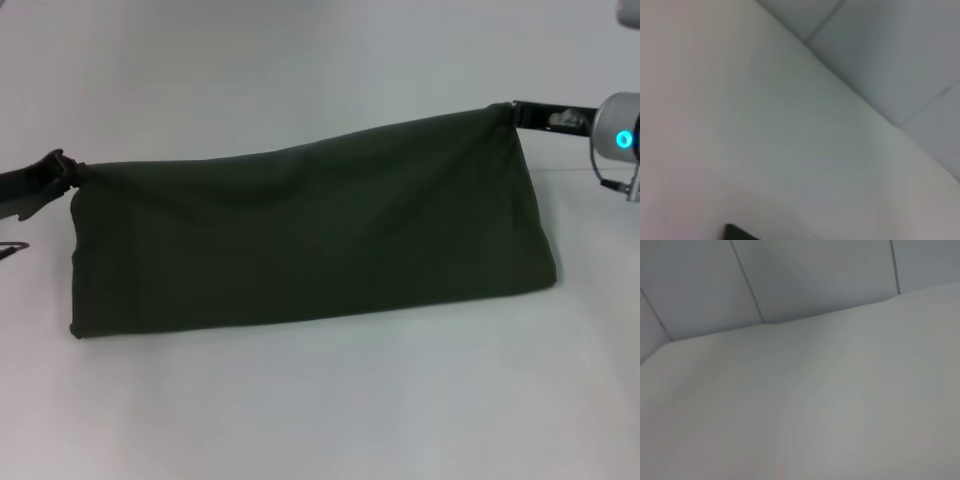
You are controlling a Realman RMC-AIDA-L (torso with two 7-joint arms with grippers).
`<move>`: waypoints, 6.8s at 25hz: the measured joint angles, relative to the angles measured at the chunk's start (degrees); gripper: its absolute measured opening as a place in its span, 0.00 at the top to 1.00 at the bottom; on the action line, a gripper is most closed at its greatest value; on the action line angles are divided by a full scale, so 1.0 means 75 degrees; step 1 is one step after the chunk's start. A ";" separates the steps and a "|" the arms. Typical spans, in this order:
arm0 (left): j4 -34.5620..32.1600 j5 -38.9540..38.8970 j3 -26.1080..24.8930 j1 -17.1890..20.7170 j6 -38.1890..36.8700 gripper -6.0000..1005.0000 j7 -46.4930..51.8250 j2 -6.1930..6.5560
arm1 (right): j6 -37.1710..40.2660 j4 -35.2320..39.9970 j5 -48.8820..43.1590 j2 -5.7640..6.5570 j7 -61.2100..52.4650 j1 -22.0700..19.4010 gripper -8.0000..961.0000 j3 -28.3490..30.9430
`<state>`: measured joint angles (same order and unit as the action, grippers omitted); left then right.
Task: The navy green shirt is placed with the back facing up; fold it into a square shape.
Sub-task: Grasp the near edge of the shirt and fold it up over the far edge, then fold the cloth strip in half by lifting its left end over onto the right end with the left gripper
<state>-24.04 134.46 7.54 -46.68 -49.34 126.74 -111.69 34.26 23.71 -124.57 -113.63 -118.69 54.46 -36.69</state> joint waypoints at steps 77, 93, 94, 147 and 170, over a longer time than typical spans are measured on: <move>-0.1319 0.0271 0.1777 0.1722 -0.2385 0.30 -0.0786 -0.0423 | 0.3931 0.1257 -0.0103 0.0884 -0.0535 -0.1727 0.25 -0.0521; -0.1318 0.0271 0.1796 0.1659 -0.2387 0.31 -0.0796 -0.0399 | 0.2777 0.0306 -0.2690 0.0749 -0.1926 -0.0725 0.25 -0.0544; -0.1318 0.0271 0.1795 0.1656 -0.2387 0.31 -0.0796 -0.0400 | 0.2692 0.0229 -0.2706 0.0741 -0.1920 -0.0717 0.25 -0.0544; -0.1349 0.0796 0.2370 0.1499 -0.1850 0.95 -0.0113 -0.0379 | 0.2946 0.0272 -0.2627 0.0788 -0.1947 -0.0754 0.25 -0.0609; -0.1344 0.0734 0.2365 0.1483 -0.1737 0.99 -0.0204 -0.0389 | 0.1588 -0.0219 -0.2773 0.0255 -0.1847 -0.0731 0.26 -0.0824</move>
<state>-34.12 139.97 25.28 -35.56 -62.37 125.21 -114.60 46.17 22.07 -145.37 -111.72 -132.54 48.98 -42.87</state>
